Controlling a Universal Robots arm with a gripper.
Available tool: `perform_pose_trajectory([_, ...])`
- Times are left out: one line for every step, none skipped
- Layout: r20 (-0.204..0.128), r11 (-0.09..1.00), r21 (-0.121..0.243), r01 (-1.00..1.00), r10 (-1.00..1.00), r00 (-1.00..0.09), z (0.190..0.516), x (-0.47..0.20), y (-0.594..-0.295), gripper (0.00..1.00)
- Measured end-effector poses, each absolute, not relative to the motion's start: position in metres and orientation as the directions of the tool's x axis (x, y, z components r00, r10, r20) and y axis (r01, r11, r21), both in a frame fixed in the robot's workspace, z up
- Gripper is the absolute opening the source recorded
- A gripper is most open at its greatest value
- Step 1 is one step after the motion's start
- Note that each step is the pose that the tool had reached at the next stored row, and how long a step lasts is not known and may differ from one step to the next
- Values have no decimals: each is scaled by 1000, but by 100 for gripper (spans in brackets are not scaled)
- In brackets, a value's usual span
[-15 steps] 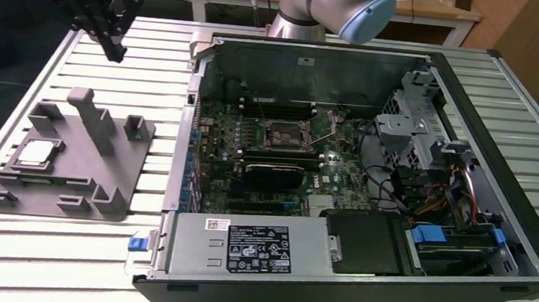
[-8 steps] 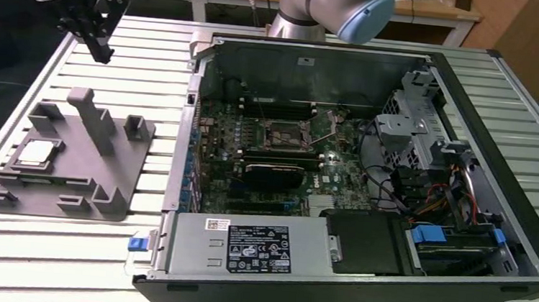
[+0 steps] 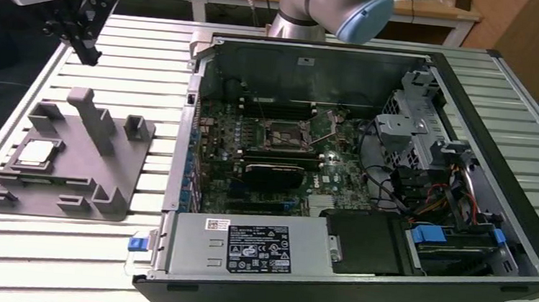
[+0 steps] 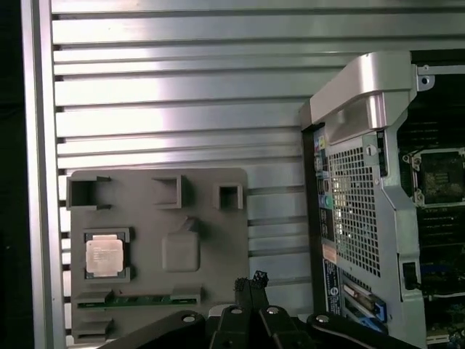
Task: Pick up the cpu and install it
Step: 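Reach for the cpu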
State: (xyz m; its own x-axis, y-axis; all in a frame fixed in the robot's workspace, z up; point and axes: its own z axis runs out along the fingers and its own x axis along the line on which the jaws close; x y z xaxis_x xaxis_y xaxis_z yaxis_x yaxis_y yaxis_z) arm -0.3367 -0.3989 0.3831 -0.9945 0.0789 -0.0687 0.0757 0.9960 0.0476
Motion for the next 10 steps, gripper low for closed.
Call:
perform_pose_trajectory([-69,996,48,76,79,-995,383,-339,-399,11])
perform_pose_trajectory([-69,996,48,76,79,-995,382,-341,-399,11])
perform_pose_trajectory([-69,996,48,76,79,-994,381,-343,-399,11])
perform_pose_trajectory([-69,996,48,76,79,-994,381,-345,-399,11])
perform_pose_trajectory([-69,996,48,76,79,-994,380,-347,-399,11])
perform_pose_trajectory([-69,996,48,76,79,-994,380,-349,-399,11])
perform_pose_trajectory([-69,996,48,76,79,-994,379,-350,-399,11])
perform_pose_trajectory([-69,996,48,76,79,-994,378,-351,-399,11])
perform_pose_trajectory([-69,996,48,76,79,-994,377,-353,-399,11])
perform_pose_trajectory([-69,996,48,76,79,-994,377,-354,-399,11])
